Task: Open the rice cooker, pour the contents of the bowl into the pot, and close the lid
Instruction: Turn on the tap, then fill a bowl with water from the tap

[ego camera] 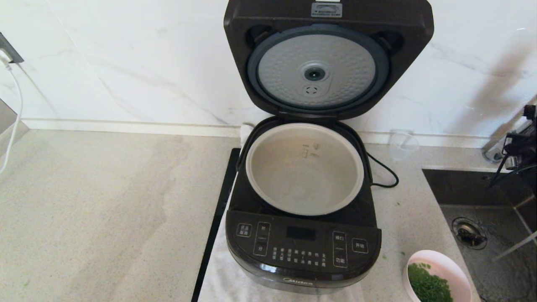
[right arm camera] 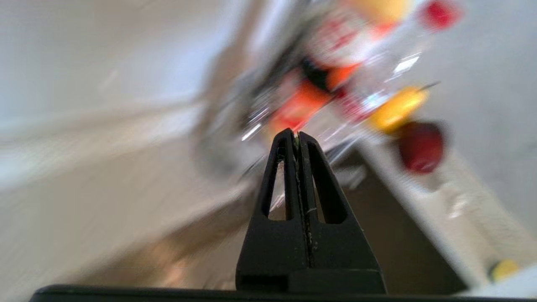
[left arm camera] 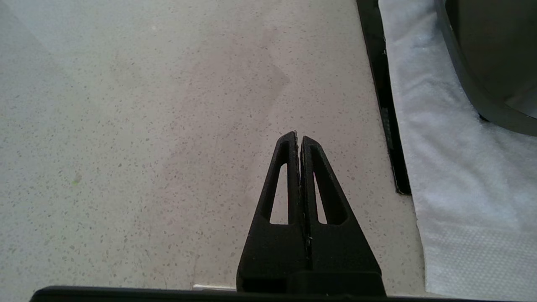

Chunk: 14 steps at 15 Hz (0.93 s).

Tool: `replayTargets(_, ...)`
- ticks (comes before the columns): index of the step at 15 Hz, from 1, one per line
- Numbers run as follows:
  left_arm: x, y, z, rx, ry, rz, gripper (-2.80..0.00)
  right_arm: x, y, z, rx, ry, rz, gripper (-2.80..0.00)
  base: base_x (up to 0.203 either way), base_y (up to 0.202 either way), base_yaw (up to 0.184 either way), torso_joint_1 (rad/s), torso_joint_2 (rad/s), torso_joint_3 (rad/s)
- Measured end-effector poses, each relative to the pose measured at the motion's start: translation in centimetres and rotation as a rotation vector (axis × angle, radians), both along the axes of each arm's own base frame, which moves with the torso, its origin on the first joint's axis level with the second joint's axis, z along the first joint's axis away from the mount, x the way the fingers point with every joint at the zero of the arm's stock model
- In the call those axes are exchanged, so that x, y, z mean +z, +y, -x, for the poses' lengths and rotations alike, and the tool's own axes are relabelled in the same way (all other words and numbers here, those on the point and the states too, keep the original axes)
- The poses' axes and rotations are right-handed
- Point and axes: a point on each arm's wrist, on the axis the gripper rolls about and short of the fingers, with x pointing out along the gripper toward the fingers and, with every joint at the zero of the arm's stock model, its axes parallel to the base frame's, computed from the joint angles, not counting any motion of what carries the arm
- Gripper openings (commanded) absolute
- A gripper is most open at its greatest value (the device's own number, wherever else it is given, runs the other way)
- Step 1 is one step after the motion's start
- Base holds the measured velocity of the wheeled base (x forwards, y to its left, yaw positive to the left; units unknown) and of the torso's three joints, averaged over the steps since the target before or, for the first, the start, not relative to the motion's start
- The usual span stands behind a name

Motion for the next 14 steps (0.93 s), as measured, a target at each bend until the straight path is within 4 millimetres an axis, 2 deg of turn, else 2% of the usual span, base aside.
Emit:
replayTargets(2, 0.0, 0.0, 0.0, 0.000, 0.000, 0.000, -2.80, 1.2, 2.1, 1.8, 0.125, 0.104, -0.093, -2.80, 0.000, 0.000, 0.000, 0.000, 0.00, 0.000)
replayTargets(4, 0.0, 0.0, 0.0, 0.000, 0.000, 0.000, -2.80, 2.6, 4.1, 4.5, 0.275, 0.227, -0.232, -2.80, 0.000, 0.000, 0.000, 0.000, 0.00, 0.000)
replayTargets(8, 0.0, 0.0, 0.0, 0.000, 0.000, 0.000, -2.80, 4.7, 7.8, 12.0, 0.548, 0.505, -0.550, -2.80, 0.000, 0.000, 0.000, 0.000, 0.00, 0.000)
replayTargets(11, 0.0, 0.0, 0.0, 0.000, 0.000, 0.000, -2.80, 4.6, 10.3, 18.1, 0.631, 0.699, -0.753, -2.80, 0.000, 0.000, 0.000, 0.000, 0.00, 0.000)
replayTargets(14, 0.0, 0.0, 0.0, 0.000, 0.000, 0.000, -2.80, 3.3, 12.4, 22.7, 0.661, 0.876, -0.853, -2.80, 0.000, 0.000, 0.000, 0.000, 0.00, 0.000)
